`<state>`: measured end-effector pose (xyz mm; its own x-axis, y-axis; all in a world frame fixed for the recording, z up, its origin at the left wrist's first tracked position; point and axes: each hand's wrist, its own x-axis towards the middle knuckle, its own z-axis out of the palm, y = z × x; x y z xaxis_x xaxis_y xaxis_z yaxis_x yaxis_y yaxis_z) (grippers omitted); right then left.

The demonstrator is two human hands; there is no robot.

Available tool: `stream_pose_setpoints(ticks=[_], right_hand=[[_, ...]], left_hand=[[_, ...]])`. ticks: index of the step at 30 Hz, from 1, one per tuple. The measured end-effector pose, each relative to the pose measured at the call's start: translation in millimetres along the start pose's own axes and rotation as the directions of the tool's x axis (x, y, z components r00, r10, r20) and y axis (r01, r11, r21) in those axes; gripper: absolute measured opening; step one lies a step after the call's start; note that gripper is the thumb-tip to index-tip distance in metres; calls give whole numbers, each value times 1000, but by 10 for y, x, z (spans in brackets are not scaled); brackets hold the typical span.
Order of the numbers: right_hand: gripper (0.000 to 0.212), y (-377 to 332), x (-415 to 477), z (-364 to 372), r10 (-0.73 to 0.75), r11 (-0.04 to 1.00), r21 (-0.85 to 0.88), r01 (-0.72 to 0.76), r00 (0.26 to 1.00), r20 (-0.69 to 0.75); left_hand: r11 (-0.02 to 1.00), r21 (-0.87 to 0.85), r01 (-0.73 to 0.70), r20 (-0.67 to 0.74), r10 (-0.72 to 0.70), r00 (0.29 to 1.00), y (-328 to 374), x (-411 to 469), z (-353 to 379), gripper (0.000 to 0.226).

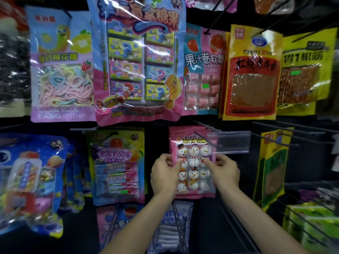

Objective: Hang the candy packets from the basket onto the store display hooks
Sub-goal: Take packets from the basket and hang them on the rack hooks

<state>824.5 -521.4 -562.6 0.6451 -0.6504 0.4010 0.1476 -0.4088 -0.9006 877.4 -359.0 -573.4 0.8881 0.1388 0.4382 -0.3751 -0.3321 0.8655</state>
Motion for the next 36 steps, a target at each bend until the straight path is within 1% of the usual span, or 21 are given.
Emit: stream_pose_setpoints(ticks=[4, 12, 19, 23, 25, 28, 32, 34, 36], right_hand=[[13, 5, 26, 14, -14, 1000, -3, 14, 1000, 13], [18, 41, 75, 50, -15, 1000, 19, 15, 1000, 21], [31, 86, 112, 82, 14, 999, 29, -15, 1000, 26], [37, 98, 108, 73, 17, 1000, 1, -17, 999, 36], [43, 100, 92, 62, 20, 1000, -22, -19, 999, 44], [53, 117, 62, 36, 27, 995, -101, -22, 998, 49], [70, 147, -63, -50, 44, 978, -207, -30, 997, 63], [74, 158, -171, -139, 40, 964, -264, -20, 997, 70], [75, 170, -305, -251, 16, 950, -312, 13, 996, 91]], left_hand=[[1000, 6, 11, -3, -11, 1000, -16, 38, 27, 28], [1000, 7, 20, -19, -20, 1000, -20, 79, 76, 28], [999, 31, 23, -27, -23, 999, -21, 84, 44, 34], [998, 49, 45, -11, -44, 999, 0, 70, 31, 37], [997, 57, 53, -4, -53, 999, 16, 52, 12, 39], [996, 69, 64, 4, -65, 998, 23, 12, -43, 42], [988, 137, 72, 26, -76, 997, -5, -111, -175, 46], [983, 167, 77, 75, -90, 993, -23, -214, -267, 48], [976, 212, 46, 136, -76, 988, -32, -345, -382, 48]])
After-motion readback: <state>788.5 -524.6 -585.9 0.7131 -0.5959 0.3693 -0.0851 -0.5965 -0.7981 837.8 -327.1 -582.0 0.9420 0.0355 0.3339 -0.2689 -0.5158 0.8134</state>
